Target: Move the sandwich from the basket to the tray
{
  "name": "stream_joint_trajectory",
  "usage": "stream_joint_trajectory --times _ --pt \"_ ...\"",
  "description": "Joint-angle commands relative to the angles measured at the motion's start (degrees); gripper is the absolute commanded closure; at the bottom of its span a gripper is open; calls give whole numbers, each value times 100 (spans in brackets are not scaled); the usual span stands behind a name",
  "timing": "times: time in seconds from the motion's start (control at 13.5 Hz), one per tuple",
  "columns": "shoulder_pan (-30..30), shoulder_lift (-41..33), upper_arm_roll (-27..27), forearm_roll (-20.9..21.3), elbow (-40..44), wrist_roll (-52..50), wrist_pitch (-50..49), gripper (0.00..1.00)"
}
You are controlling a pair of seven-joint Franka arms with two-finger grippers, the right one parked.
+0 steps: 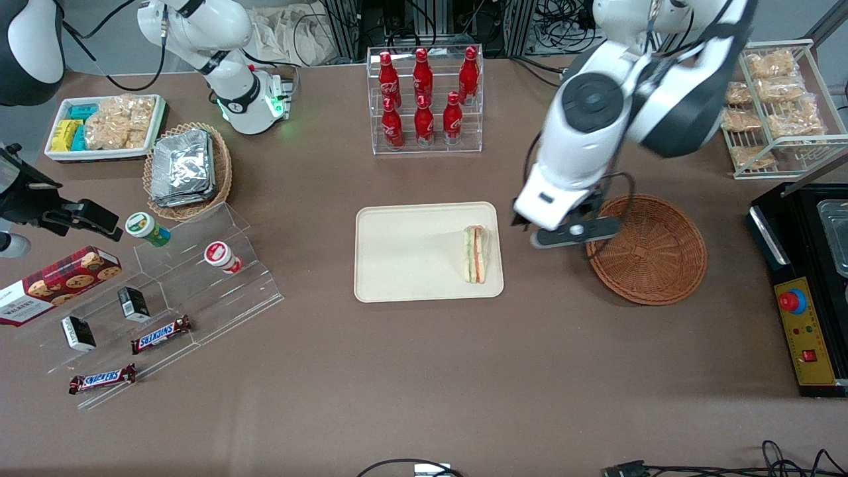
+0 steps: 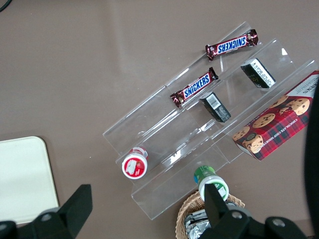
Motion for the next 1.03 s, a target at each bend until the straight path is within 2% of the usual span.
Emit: stream_joint_trajectory --times 0.0,0.07,0.37,0.66,0.74,0.96 --pt "-50 -879 700 -367 -724 629 19 0" --pt "-59 -1064 963 -499 -795 909 -7 0" --pt "-216 -1390 2018 -553 -796 1885 -279 0" --pt "-340 -1408 2757 -597 -787 2650 -271 0" --pt "-358 -1426 2933 -771 -796 2800 -297 0" --pt "-358 -1347 2970 -843 -743 2898 -324 0"
